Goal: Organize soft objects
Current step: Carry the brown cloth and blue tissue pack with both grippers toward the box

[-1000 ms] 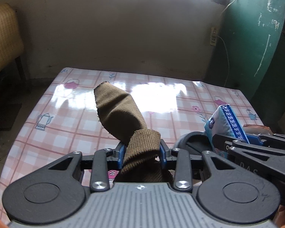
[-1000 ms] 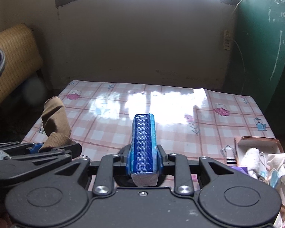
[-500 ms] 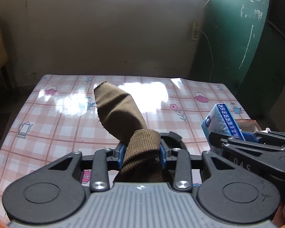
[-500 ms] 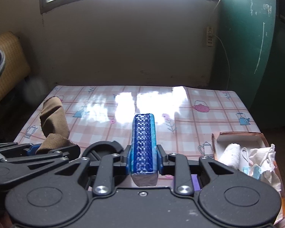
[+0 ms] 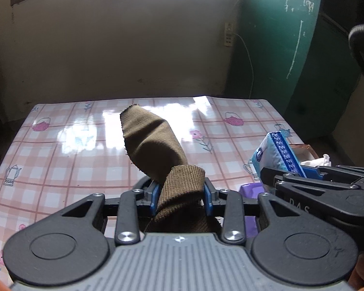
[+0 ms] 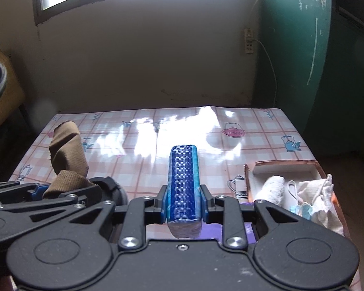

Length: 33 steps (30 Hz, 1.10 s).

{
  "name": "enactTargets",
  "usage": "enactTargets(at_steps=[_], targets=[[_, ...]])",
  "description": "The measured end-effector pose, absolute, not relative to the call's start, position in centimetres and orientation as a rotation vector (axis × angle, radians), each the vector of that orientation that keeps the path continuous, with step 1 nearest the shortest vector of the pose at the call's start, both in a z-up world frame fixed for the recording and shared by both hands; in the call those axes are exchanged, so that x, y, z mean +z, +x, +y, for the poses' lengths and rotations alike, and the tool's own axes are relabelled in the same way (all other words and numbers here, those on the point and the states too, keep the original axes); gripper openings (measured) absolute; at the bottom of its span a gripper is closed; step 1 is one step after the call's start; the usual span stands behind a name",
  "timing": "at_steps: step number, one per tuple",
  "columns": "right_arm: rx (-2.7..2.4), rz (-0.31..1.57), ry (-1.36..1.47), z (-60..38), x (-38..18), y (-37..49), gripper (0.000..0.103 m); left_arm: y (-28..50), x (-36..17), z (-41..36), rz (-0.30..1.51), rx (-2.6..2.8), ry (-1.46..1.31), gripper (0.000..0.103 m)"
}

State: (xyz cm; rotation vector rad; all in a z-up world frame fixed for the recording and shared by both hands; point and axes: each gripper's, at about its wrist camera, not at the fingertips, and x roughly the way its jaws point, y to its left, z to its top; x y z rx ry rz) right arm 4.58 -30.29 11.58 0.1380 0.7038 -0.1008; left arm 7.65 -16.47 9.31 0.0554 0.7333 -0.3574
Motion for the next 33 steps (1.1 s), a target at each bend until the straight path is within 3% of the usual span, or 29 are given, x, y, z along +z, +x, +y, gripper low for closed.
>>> enactTargets(at_steps=[33], targets=[[-0.244, 0.736, 0.194, -39.7, 9.5, 1.8, 0.032, 5.7, 7.7, -24.8, 0.753, -0.561, 0.128, 0.037]])
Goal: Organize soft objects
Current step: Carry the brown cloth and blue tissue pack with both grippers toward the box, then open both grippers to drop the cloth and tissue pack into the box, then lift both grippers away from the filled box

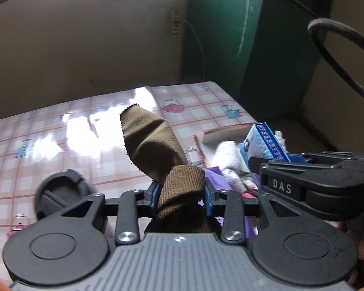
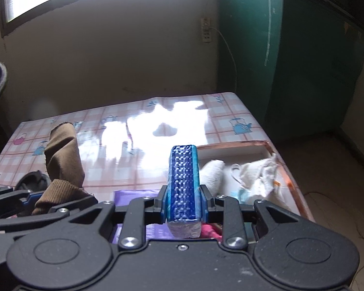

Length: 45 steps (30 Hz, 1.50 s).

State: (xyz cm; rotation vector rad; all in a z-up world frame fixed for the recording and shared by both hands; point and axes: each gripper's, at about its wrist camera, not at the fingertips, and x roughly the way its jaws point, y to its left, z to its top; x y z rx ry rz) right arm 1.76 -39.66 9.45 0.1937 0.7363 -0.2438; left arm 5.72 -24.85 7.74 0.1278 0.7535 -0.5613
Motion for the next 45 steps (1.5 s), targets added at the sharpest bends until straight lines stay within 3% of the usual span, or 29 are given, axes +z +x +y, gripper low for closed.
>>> enactTargets(at_steps=[19, 20, 21, 22, 24, 26, 27, 33, 37, 40, 41, 45], targets=[[-0.337, 0.801, 0.204, -48.4, 7.5, -0.6, 0.034, 4.7, 6.5, -32.3, 0.77, -0.758, 0.121, 0.037], [-0.336, 0.798, 0.21, -48.8, 7.5, -0.7, 0.035, 4.6, 6.5, -32.5, 0.768, -0.772, 0.107, 0.037], [-0.343, 0.797, 0.216, -49.2, 7.5, -0.7, 0.044, 4.7, 6.4, -32.7, 0.766, -0.778, 0.094, 0.038], [-0.349, 0.794, 0.228, -49.8, 7.4, -0.8, 0.05, 4.8, 6.3, -32.9, 0.763, -0.784, 0.081, 0.042], [-0.349, 0.785, 0.268, -50.8, 7.4, -1.2, 0.05, 5.4, 5.9, -33.0, 0.78, -0.796, 0.043, 0.055], [-0.333, 0.776, 0.298, -51.5, 7.5, -1.6, 0.052, 5.7, 5.4, -33.0, 0.788, -0.802, 0.007, 0.075], [-0.339, 0.773, 0.292, -51.5, 7.6, -1.8, 0.055, 5.7, 5.3, -32.9, 0.785, -0.804, -0.007, 0.079], [-0.333, 0.747, 0.274, -50.6, 8.6, -3.1, 0.055, 5.0, 5.9, -32.1, 0.75, -0.787, -0.001, 0.087], [-0.328, 0.717, 0.262, -49.0, 9.5, -4.0, 0.067, 3.0, 7.0, -30.5, 0.726, -0.691, 0.058, 0.095], [-0.319, 0.709, 0.266, -47.5, 9.8, -4.9, 0.071, 1.6, 7.8, -28.9, 0.714, -0.602, 0.114, 0.096], [-0.319, 0.706, 0.262, -46.9, 9.9, -5.3, 0.072, 0.9, 7.9, -28.2, 0.709, -0.579, 0.112, 0.102], [-0.304, 0.719, 0.243, -45.1, 9.4, -7.1, 0.078, -1.0, 7.7, -25.9, 0.734, -0.52, 0.12, 0.103]])
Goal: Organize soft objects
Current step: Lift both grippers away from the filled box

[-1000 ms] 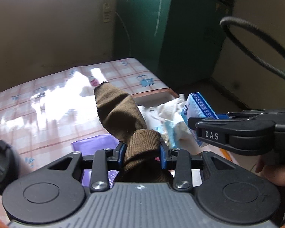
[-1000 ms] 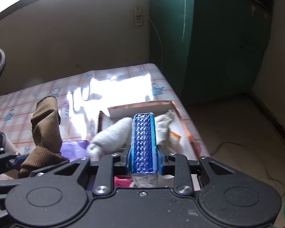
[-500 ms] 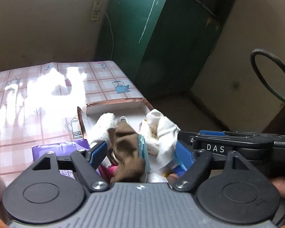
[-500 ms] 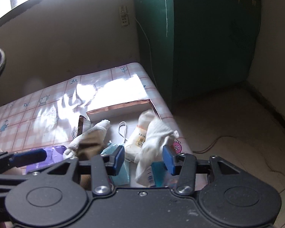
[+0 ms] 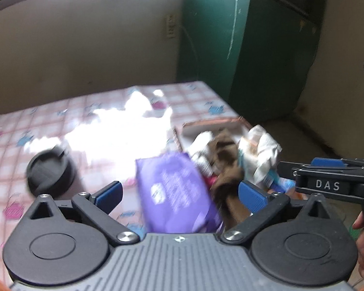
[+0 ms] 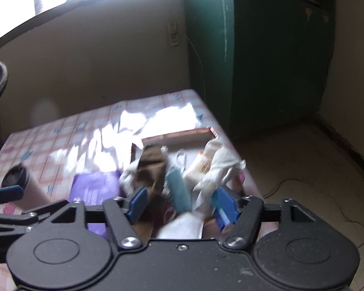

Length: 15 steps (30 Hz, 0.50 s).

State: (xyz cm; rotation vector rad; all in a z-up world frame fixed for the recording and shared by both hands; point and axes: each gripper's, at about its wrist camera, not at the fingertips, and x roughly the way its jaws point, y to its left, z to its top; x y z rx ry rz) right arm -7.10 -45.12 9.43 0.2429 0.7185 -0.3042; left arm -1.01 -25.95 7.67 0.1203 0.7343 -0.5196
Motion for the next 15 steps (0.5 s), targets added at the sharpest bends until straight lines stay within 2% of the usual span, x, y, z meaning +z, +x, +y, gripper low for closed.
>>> enactTargets(at_steps=[5, 15], targets=[[-0.327, 0.76, 0.255, -43.2, 8.2, -8.7, 0.078, -2.0, 5.9, -24.9, 0.803, -0.495, 0.117, 0.103], [-0.242, 0.894, 0.16, -42.9, 5.8, -8.4, 0.078, -3.7, 4.1, -25.1, 0.801, -0.384, 0.022, 0.103]])
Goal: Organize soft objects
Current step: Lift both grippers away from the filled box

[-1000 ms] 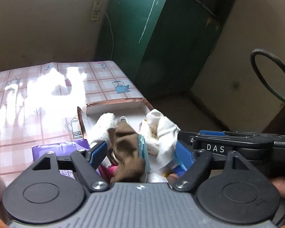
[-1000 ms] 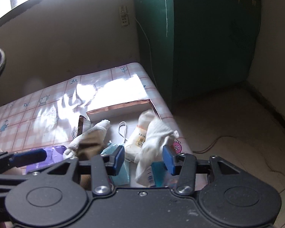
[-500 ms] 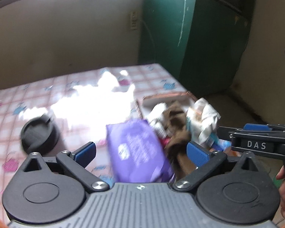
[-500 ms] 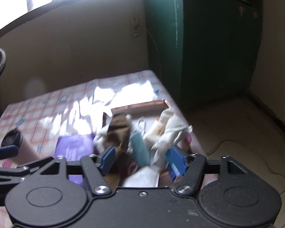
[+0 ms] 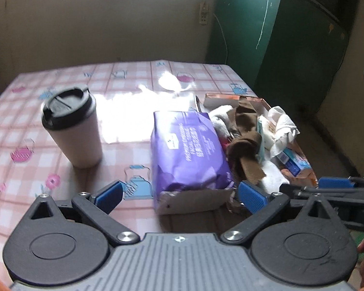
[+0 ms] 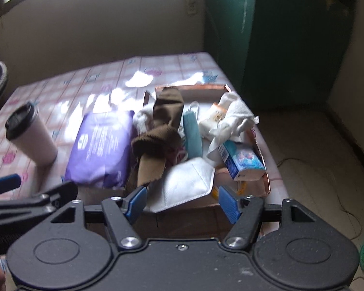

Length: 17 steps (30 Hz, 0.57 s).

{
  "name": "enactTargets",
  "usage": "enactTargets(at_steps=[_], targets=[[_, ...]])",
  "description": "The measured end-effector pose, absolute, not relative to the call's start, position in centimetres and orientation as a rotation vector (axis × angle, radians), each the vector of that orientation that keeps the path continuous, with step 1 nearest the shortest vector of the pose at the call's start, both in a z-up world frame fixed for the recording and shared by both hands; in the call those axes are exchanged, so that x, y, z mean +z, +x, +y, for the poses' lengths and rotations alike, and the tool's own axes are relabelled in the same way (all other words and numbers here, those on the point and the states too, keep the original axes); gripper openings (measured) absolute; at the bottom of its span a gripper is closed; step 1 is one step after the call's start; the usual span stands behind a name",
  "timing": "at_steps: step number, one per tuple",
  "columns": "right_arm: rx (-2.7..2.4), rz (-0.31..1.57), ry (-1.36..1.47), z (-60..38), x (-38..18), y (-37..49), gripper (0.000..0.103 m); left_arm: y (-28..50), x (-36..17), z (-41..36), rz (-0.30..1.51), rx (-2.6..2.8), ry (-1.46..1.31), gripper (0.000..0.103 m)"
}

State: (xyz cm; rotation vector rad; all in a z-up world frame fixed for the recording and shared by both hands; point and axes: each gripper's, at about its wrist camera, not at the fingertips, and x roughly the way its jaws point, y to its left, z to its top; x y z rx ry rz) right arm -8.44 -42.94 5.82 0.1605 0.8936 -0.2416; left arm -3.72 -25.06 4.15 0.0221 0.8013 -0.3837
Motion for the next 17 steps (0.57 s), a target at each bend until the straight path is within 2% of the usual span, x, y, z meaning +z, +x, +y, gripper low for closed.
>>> enactTargets(at_steps=[17], targets=[[-0.166, 0.992, 0.142, -44.8, 3.0, -9.0, 0.078, -4.3, 1.4, -27.0, 0.885, -0.414, 0.048, 0.103]])
